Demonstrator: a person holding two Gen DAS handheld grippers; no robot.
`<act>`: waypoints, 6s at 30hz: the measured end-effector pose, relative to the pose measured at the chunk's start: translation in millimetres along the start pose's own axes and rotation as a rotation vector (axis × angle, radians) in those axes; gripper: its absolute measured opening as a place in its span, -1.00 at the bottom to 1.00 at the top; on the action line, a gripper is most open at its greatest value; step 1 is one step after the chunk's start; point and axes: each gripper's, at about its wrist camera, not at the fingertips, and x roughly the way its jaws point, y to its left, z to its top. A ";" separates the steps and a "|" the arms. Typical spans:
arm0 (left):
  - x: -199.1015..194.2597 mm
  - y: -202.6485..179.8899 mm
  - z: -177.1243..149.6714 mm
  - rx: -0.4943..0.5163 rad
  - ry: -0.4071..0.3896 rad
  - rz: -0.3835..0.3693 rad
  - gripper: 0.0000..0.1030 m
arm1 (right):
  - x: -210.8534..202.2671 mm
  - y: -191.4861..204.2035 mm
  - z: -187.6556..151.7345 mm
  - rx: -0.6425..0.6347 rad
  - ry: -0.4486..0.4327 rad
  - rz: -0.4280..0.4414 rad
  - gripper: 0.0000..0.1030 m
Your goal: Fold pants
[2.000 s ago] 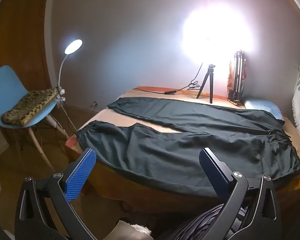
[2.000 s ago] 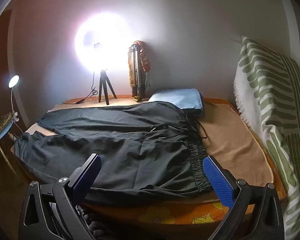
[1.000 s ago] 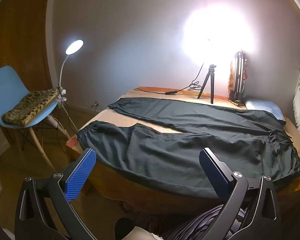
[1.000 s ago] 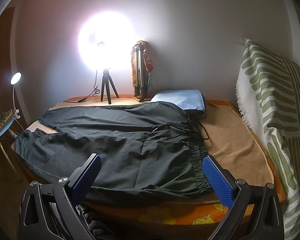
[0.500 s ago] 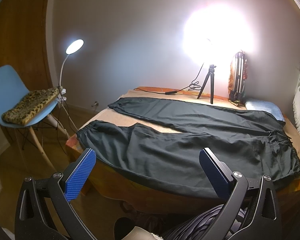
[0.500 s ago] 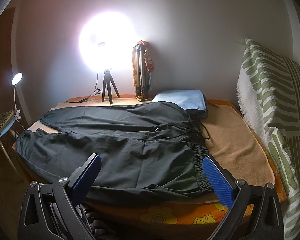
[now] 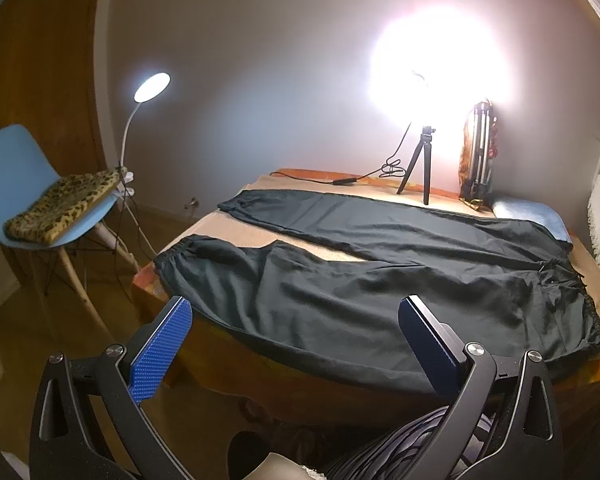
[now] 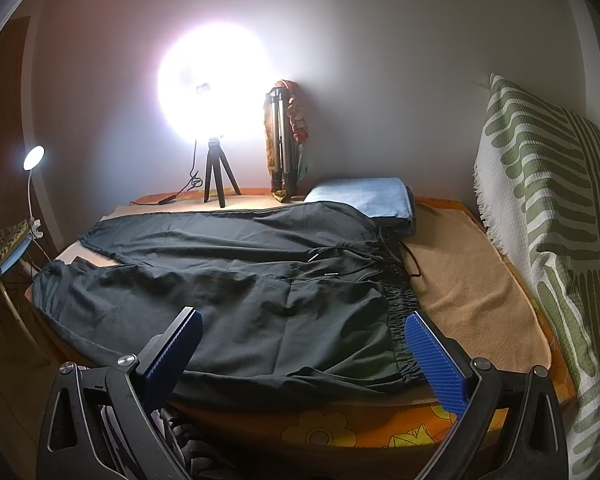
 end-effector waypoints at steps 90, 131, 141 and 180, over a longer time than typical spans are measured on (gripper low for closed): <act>191.7 231.6 0.3 -0.397 0.332 0.050 0.50 | 126.7 125.7 11.8 -0.689 0.415 0.437 -0.77; 238.2 236.9 -3.0 -0.535 0.434 -0.063 0.50 | 151.1 151.5 33.2 -0.744 0.320 0.336 -1.00; 263.7 228.3 -1.1 -0.599 0.475 -0.055 0.51 | 146.9 146.3 28.7 -0.733 0.308 0.356 -1.00; 319.3 174.8 129.6 -0.501 0.170 -0.089 -0.97 | 215.7 144.0 139.8 -0.711 0.078 0.079 -1.00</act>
